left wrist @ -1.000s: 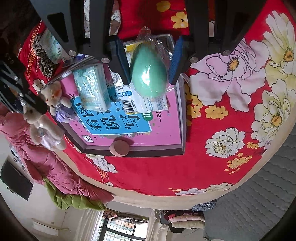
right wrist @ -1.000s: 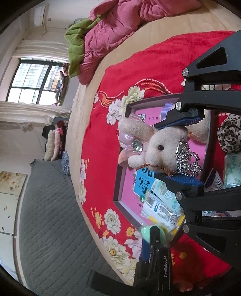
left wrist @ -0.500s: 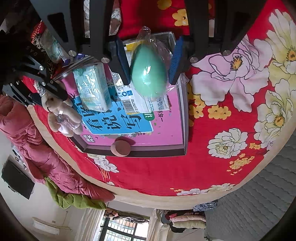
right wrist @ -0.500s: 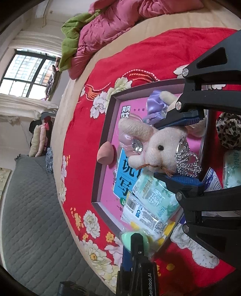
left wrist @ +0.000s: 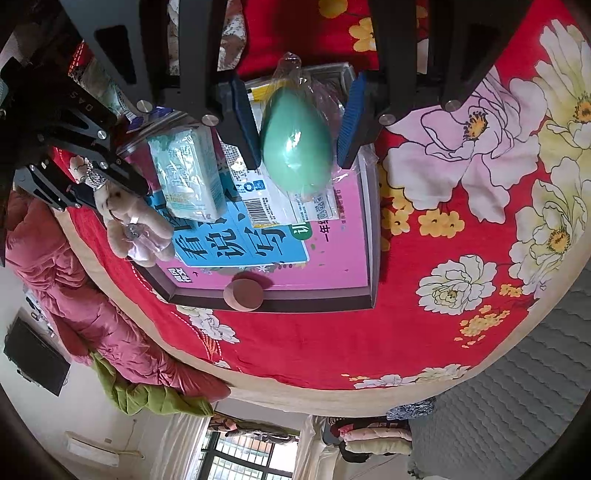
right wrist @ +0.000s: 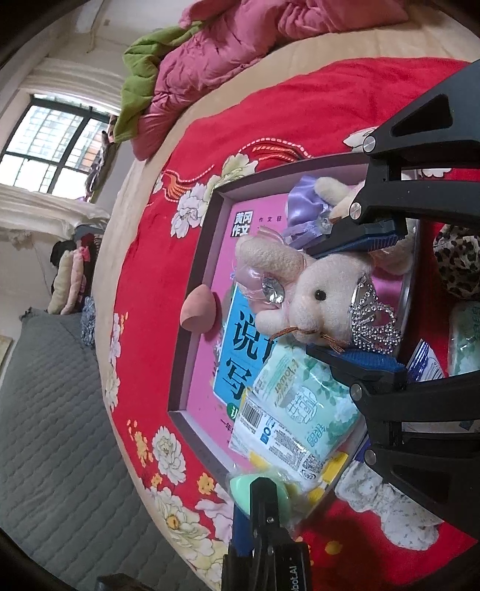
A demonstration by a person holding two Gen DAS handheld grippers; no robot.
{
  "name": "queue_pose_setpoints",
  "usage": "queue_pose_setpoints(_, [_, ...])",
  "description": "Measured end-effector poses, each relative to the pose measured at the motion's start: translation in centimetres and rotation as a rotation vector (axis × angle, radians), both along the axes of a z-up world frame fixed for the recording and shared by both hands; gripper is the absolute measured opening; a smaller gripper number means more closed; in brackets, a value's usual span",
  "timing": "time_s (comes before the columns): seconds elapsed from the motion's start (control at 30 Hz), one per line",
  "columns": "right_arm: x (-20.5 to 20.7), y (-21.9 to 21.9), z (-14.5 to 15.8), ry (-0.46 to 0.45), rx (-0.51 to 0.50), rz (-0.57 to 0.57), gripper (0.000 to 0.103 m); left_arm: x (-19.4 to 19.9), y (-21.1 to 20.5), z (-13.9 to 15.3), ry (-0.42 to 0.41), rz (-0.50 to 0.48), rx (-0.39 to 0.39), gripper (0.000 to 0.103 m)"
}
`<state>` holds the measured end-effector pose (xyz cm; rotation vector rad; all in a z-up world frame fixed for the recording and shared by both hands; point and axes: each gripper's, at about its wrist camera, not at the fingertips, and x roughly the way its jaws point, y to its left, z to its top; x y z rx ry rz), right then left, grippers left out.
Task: Organize soft objects
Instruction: 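Carry the green sponge bag over the box with the left tool while the right tool carries the pink bunny, then lower the sponge bag into the box with the left tool while the right tool releases the bunny inside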
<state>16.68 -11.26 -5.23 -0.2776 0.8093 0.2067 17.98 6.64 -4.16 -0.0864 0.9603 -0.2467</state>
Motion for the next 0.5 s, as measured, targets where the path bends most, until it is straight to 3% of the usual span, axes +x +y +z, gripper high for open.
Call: queue_pose_setpoints(0.5, [-0.07,0.03,-0.52,0.03,0.018,0.002,0.047,-0.02,0.38,0.0,0.006,0.01,-0.03,0.043])
